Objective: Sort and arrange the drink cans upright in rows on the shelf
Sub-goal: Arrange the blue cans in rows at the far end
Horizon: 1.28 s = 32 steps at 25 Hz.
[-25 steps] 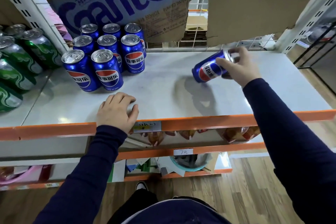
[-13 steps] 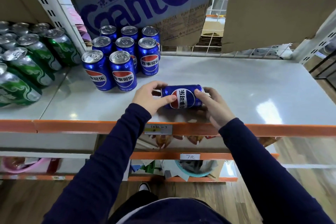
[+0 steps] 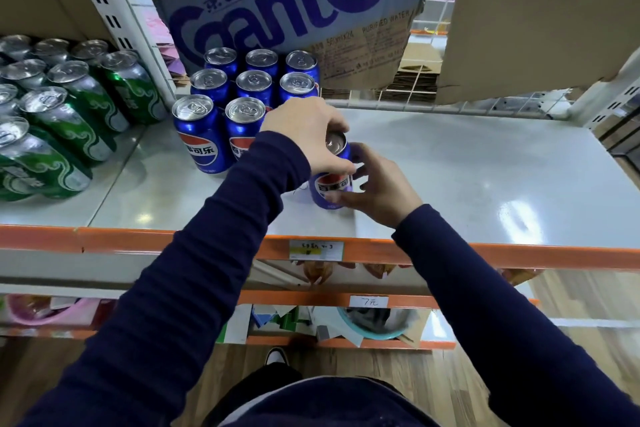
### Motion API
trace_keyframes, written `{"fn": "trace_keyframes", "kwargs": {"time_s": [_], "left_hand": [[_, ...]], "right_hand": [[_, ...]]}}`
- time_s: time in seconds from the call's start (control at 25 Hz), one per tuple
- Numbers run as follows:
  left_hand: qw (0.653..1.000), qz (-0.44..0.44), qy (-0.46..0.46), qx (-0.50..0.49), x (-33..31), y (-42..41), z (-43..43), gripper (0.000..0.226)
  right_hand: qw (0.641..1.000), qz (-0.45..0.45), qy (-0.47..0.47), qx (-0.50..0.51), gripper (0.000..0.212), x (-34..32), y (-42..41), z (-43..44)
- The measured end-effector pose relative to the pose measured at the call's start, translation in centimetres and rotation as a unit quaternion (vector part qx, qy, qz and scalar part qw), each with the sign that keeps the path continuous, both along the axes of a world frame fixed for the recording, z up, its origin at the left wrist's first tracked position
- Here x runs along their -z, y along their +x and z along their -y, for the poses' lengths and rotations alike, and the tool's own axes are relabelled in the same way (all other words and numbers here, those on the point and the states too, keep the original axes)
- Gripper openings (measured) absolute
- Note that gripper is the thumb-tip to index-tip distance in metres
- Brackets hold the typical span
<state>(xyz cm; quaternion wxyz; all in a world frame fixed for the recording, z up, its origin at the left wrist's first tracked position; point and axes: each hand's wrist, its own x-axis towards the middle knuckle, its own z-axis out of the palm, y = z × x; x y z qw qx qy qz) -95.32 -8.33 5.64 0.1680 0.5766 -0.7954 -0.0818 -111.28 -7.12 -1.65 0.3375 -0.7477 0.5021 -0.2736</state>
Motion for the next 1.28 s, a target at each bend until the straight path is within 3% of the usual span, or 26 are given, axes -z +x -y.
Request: {"fn": "trace_keyframes", "kwargs": {"time_s": [0.2,0.48,0.92,1.28], "left_hand": [[0.983,-0.172,-0.065,0.019,3.9,2.7,-1.2,0.058],[0.980,-0.001,-0.134,-0.148,11.7,9.3,-5.3,0.038],[0.976,-0.002,-0.085,-0.200,12.5,9.7,-5.6,0.035],[0.982,0.004,-0.059,-0.181,12.7,9.9,-5.5,0.036]], "right_hand": [[0.998,-0.003,-0.034,0.045,0.063,0.6,1.1,1.0],[0.994,0.064,-0.006,0.086,0.065,0.4,4.3,4.1],[0.994,0.065,-0.016,0.091,0.069,1.4,7.6,4.8],[0.991,0.050,-0.042,0.120,0.063,2.1,7.9,4.4]]}}
